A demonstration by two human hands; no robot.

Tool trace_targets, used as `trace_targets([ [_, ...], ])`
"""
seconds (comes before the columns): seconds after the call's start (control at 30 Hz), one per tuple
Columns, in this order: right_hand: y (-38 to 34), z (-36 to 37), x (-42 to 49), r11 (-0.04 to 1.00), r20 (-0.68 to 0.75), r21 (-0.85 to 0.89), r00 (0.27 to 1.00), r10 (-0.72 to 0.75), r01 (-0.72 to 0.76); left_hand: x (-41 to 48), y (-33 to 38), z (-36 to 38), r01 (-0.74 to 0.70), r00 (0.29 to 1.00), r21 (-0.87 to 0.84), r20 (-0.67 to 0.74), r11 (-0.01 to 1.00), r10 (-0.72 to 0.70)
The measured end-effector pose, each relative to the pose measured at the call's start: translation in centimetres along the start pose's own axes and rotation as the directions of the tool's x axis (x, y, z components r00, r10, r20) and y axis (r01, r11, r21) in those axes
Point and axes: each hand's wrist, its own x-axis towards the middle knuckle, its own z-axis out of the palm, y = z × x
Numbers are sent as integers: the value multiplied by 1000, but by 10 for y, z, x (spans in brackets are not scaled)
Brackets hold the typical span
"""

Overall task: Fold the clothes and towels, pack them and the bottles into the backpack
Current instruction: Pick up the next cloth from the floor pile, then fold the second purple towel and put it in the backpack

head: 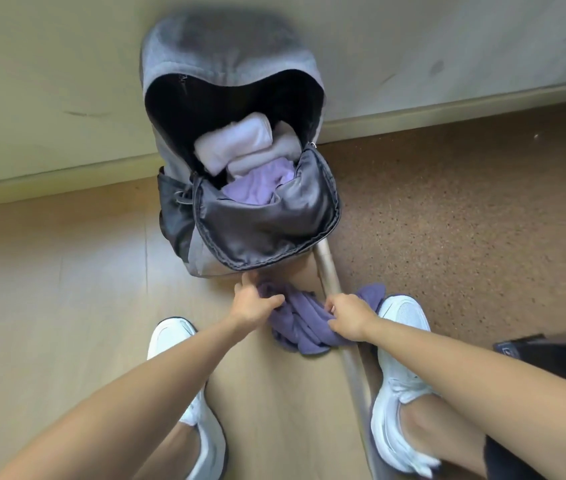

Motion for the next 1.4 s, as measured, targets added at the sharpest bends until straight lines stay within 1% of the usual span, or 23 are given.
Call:
trace_targets([
  [0.07, 0, -1, 1, 996, 0, 90, 1000, 21, -21, 3, -6, 2, 76, 996, -132, 52, 988, -69],
  [0.13, -1, -5, 1, 977, 24, 210, 1000, 14, -19, 8, -12, 3, 128, 989, -202, 99, 971, -110],
  [0.17, -3, -8, 0, 959, 33, 282, 999, 8, -17, 8, -10, 3, 137, 987, -210, 113, 968, -115],
  [0.23, -7, -15, -5, 902, 63, 430, 998, 4, -31, 6, -7, 1, 135, 981, -133, 159, 982, -113],
  [0.3, -16, -27, -12, 847, 107, 529, 994, -6, -52, 0, 2, -2, 93, 969, -21, 230, 995, -86],
  [0.4, -38, -58, -24, 808, 226, 577, 974, -24, -114, -10, 19, -9, 3, 944, 72, 328, 997, -27],
  [0.47, -55, -83, -33, 763, 312, 626, 948, -60, -158, -19, 36, -17, -88, 917, 100, 397, 991, 41],
  [0.5, -65, -97, -39, 738, 331, 657, 938, -99, -154, -24, 46, -22, -146, 897, 91, 432, 985, 93],
  [0.53, -73, -111, -42, 716, 321, 688, 935, -153, -119, -28, 56, -27, -192, 879, 69, 456, 979, 140],
  [0.6, -86, -138, -53, 695, 269, 719, 926, -266, -9, -39, 80, -39, -250, 860, 12, 463, 968, 216],
  [0.67, -96, -165, -67, 713, 220, 692, 907, -360, 115, -53, 105, -52, -271, 863, -13, 440, 962, 249],
  [0.7, -99, -179, -74, 718, 188, 677, 905, -381, 162, -61, 117, -59, -281, 864, -20, 430, 960, 262],
  [0.77, -105, -204, -89, 731, 99, 639, 916, -389, 241, -78, 138, -73, -308, 855, -30, 430, 951, 291],
  [0.83, -109, -227, -103, 762, -20, 554, 921, -390, 335, -97, 159, -89, -323, 840, -30, 452, 946, 301],
  [0.93, -118, -260, -130, 763, -210, 426, 874, -439, 486, -124, 196, -113, -348, 835, -10, 452, 938, 315],
  [1.0, -127, -279, -148, 747, -357, 382, 833, -423, 543, -142, 223, -127, -384, 835, -48, 408, 922, 369],
  [1.1, -143, -304, -170, 756, -577, 288, 736, -353, 588, -167, 262, -152, -418, 846, -143, 299, 897, 441],
  [1.17, -150, -320, -186, 791, -663, 213, 680, -314, 573, -180, 282, -170, -430, 858, -226, 199, 874, 473],
  [1.2, -152, -328, -194, 803, -684, 194, 665, -301, 563, -185, 291, -179, -425, 866, -280, 151, 861, 477],
  [1.27, -154, -338, -207, 823, -683, 174, 668, -295, 541, -196, 305, -195, -422, 871, -393, 73, 817, 485],
  [1.33, -154, -340, -216, 844, -656, 168, 697, -290, 510, -204, 317, -207, -422, 870, -504, 7, 754, 492],
  [1.4, -152, -335, -214, 861, -657, 198, 716, -238, 468, -207, 326, -217, -419, 869, -602, -50, 680, 492],
])
